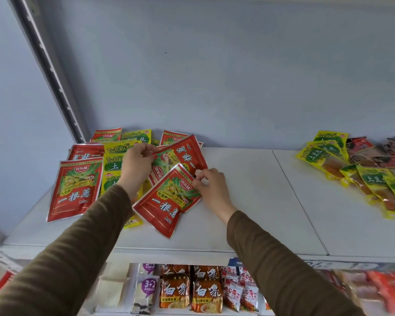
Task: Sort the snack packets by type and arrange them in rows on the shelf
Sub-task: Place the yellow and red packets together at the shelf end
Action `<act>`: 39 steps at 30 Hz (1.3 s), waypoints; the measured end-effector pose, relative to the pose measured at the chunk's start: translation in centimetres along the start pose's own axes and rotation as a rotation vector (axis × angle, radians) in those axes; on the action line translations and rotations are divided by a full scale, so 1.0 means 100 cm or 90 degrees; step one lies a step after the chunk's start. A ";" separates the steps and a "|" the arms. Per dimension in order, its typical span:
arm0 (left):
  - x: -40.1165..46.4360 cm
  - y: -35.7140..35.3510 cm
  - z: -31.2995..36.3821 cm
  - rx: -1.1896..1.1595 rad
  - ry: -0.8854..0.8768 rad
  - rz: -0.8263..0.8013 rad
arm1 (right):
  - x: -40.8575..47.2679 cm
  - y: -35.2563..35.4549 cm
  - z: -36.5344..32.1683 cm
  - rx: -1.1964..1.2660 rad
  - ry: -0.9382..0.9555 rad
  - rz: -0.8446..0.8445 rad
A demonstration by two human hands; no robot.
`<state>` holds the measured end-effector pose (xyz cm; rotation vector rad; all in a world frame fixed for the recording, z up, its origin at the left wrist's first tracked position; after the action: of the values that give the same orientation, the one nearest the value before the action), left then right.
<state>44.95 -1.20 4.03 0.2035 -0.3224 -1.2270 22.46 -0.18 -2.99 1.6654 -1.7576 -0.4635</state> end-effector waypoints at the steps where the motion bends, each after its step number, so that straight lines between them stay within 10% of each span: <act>1: 0.006 0.003 0.005 0.050 -0.037 0.009 | 0.000 0.006 0.000 -0.006 0.009 0.022; 12: 0.045 -0.030 0.064 0.368 -0.259 -0.308 | 0.009 0.050 -0.027 0.160 0.131 -0.010; 16: 0.031 -0.051 0.056 0.257 -0.246 -0.441 | 0.008 0.034 -0.044 0.061 0.181 -0.051; 22: 0.013 -0.027 0.051 0.058 -0.214 -0.209 | 0.013 0.019 -0.050 -0.038 0.155 -0.011; 31: -0.121 -0.057 -0.023 0.565 -0.234 -0.267 | 0.021 0.002 -0.035 -0.051 0.077 0.100; 39: -0.102 -0.043 -0.045 0.581 -0.257 -0.185 | -0.010 -0.031 -0.037 0.447 -0.162 -0.043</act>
<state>39.66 6.94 -2.97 0.8114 -1.2362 -1.3301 27.19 1.12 -2.60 2.2189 -2.2198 -0.0774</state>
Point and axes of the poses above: each hand's wrist, its own x-axis towards the middle knuckle, its own y-axis out of the back of the hand, z = x × y, the point moved 4 cm from there along x, towards the middle knuckle, and after that the axes turned 5 degrees about -x, right-handed, at the moved point
